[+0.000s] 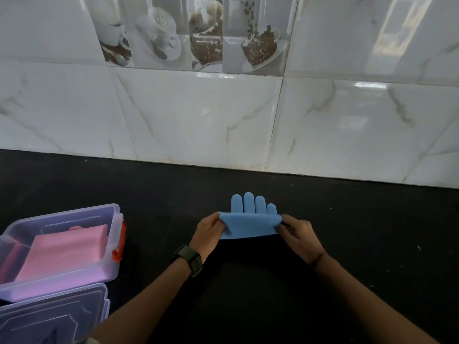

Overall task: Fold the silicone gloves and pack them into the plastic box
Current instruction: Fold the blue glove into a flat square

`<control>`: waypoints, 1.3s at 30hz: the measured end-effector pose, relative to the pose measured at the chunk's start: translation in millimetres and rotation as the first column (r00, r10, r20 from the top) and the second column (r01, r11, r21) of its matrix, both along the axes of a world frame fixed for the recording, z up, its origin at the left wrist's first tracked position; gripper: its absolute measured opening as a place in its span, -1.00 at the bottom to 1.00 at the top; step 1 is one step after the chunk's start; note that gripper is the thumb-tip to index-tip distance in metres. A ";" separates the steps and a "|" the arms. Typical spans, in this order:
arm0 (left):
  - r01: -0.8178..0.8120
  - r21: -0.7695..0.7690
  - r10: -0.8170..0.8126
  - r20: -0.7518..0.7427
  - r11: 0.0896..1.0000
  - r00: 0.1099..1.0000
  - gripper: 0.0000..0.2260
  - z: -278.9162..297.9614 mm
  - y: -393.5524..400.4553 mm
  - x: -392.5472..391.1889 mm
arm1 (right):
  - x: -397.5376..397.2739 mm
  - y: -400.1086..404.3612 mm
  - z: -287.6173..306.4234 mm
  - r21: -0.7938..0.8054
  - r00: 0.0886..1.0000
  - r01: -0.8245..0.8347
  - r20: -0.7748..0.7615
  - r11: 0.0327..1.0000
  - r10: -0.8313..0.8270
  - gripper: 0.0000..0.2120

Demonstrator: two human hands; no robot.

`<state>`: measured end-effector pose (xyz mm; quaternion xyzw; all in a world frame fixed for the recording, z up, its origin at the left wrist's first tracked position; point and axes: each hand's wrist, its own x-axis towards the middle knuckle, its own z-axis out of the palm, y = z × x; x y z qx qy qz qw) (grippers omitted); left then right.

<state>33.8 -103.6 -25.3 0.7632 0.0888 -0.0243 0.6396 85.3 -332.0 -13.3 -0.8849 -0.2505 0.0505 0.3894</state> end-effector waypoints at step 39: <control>-0.317 -0.536 -0.018 -0.529 0.782 0.849 -0.61 39.8 -12.9 67.5 | 42.9 52.4 16.6 0.215 0.473 0.682 -0.859 0.699 -0.197 -0.50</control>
